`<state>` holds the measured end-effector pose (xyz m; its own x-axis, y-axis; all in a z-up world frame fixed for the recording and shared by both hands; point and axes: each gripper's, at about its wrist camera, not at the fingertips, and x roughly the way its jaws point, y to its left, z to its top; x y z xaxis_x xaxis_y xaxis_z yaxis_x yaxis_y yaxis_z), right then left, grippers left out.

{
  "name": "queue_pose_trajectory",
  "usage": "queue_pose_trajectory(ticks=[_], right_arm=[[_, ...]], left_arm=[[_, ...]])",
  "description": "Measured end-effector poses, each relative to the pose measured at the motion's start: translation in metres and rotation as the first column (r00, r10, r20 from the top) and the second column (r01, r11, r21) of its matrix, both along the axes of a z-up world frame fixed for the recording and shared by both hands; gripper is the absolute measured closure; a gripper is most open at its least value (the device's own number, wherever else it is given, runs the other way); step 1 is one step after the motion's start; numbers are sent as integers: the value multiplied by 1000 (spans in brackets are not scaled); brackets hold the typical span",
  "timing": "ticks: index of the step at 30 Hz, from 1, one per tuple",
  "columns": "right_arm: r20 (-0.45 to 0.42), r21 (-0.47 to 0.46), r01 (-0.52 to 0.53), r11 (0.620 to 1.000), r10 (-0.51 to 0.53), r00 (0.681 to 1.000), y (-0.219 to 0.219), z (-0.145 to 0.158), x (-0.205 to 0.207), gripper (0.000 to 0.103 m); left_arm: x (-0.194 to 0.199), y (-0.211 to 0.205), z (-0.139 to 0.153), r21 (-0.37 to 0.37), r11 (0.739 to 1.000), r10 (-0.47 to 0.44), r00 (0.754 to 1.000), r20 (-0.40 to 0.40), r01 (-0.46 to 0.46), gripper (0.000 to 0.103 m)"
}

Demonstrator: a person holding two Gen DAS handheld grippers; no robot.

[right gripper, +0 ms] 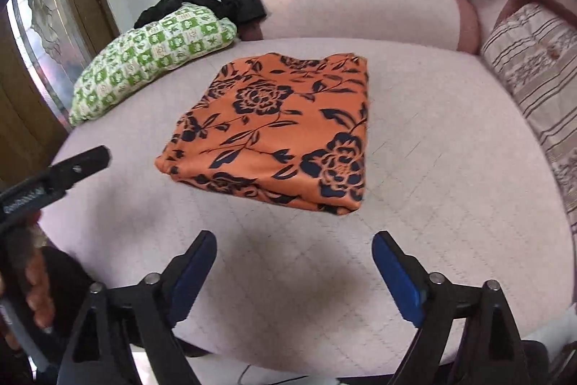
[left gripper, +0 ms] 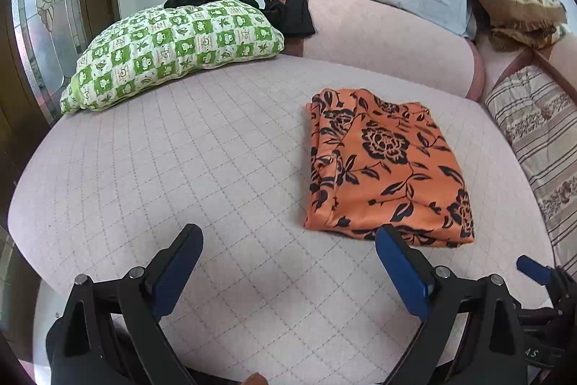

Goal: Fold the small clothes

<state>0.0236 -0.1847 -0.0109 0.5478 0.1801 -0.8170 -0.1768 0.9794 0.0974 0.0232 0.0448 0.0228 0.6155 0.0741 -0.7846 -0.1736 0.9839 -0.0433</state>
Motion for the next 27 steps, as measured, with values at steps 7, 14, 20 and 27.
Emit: queue_pose_trajectory(ticks=[7,14,20,27], right_arm=[[25,-68,34,997,-32,999,-1,1,-5,1],[10,-39,35,999,-35,999,-6,3,-3,1],[-39,35,79,996,-77,996,-21,4,0,1],[41,-73,51,996,-48,998,-4,24,-4,1]], left_arm=[[-6,-8,4,21,1000,-15,1000,-9,15,6],[-8,-8,9,27,999,-25,1000,8,24,6],[-5,-6,13,-4,1000,-9,1000,4,9,6],[-9,-22,44,44,999,-22,997,71,19,6]])
